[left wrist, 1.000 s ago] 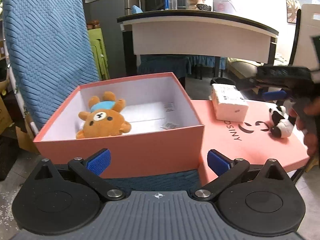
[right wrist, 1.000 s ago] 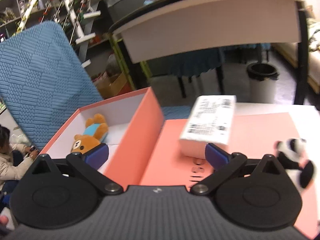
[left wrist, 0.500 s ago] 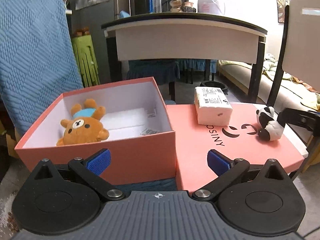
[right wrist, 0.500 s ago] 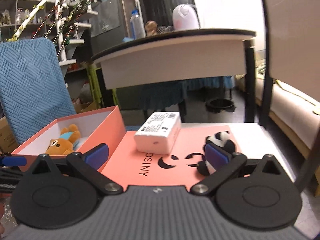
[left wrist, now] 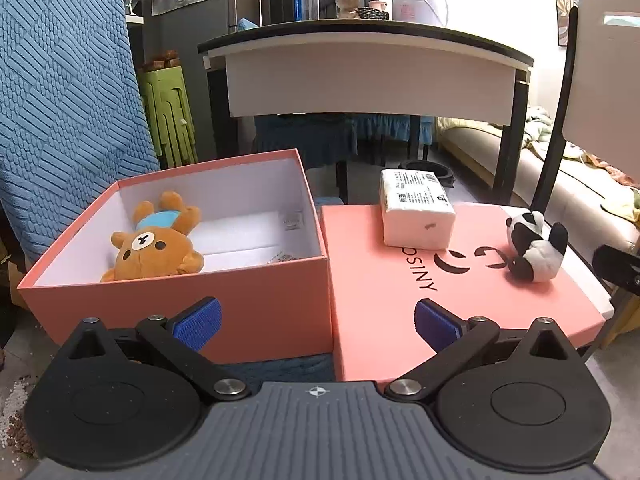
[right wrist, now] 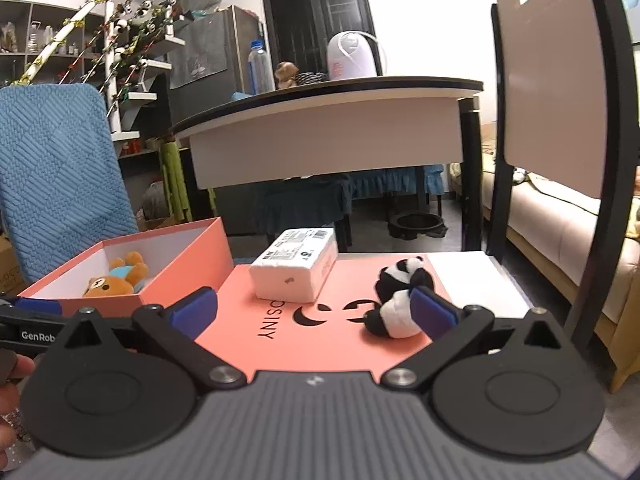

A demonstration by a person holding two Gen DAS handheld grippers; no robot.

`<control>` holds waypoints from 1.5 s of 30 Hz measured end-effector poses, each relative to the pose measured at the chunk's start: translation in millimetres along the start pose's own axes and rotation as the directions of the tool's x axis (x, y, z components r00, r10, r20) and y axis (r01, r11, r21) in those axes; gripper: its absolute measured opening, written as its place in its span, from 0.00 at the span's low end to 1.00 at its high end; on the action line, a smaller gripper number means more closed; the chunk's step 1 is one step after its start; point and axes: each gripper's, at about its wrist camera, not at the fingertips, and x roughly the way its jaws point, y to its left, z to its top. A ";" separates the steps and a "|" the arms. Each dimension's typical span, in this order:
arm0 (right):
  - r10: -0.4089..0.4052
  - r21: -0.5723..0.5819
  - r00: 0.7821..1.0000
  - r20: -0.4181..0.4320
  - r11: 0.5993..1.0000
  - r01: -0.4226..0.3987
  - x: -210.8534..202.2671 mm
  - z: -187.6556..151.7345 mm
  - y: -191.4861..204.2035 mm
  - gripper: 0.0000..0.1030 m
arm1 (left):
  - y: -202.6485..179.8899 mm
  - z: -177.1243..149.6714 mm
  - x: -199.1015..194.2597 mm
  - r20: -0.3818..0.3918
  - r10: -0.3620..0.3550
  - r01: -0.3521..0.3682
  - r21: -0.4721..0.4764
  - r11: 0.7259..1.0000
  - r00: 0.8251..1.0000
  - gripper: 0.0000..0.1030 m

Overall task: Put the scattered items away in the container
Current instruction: 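Move the left gripper toward the white tissue packet on the lid, then grasp the white tissue packet with the left gripper and lift it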

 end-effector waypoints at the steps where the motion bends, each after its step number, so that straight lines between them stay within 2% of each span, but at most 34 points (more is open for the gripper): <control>1: -0.007 0.002 1.000 0.003 1.000 0.007 -1.2 -0.2 -1.4 1.00 | -0.8 0.8 0.7 -0.001 -0.007 0.007 -0.002 1.000 1.000 1.00; 4: -0.029 0.012 1.000 0.002 1.000 0.029 -4.2 -2.0 -6.8 1.00 | -5.3 3.3 2.8 -0.006 -0.041 0.041 0.005 0.999 0.999 1.00; 11: -0.084 0.047 0.996 -0.023 0.995 0.085 -8.4 -4.4 -18.6 1.00 | -28.9 5.9 2.0 0.060 -0.042 0.037 0.079 0.996 0.997 1.00; 17: -0.076 0.202 0.996 -0.053 0.976 0.085 -13.3 -10.0 -38.6 1.00 | -52.2 16.4 16.0 0.094 -0.056 0.044 0.124 0.991 0.994 1.00; 22: -0.117 0.157 0.992 -0.036 0.980 0.121 -28.1 -19.0 -42.0 1.00 | -78.7 33.9 45.7 0.106 -0.063 0.047 0.154 0.987 0.992 1.00; 26: -0.134 0.144 0.989 -0.055 0.979 0.141 -35.7 -26.9 -46.3 1.00 | -102.9 49.6 80.7 0.080 -0.079 0.065 0.160 0.985 0.994 1.00; 31: -0.125 0.189 0.987 -0.101 0.972 0.142 -40.9 -39.6 -60.3 1.00 | -126.7 65.9 131.7 0.063 -0.036 0.025 0.177 0.984 0.997 1.00; 36: -0.137 0.183 0.983 -0.126 0.970 0.159 -50.3 -48.7 -64.2 1.00 | -129.7 84.1 175.5 -0.007 -0.021 0.022 0.145 0.989 1.000 1.00; 41: -0.149 0.182 0.980 -0.130 0.968 0.172 -53.9 -51.4 -65.8 1.00 | -128.5 88.4 207.0 -0.094 -0.047 0.058 0.114 0.992 0.994 1.00; 43: -0.150 0.184 0.980 -0.134 0.967 0.173 -54.2 -52.5 -66.4 1.00 | -131.4 87.8 216.8 -0.123 -0.051 0.066 0.116 0.991 0.991 1.00; 45: -0.151 0.187 0.979 -0.137 0.967 0.175 -54.5 -53.7 -67.0 1.00 | -136.7 87.0 222.7 -0.125 -0.026 0.045 0.145 0.988 0.992 1.00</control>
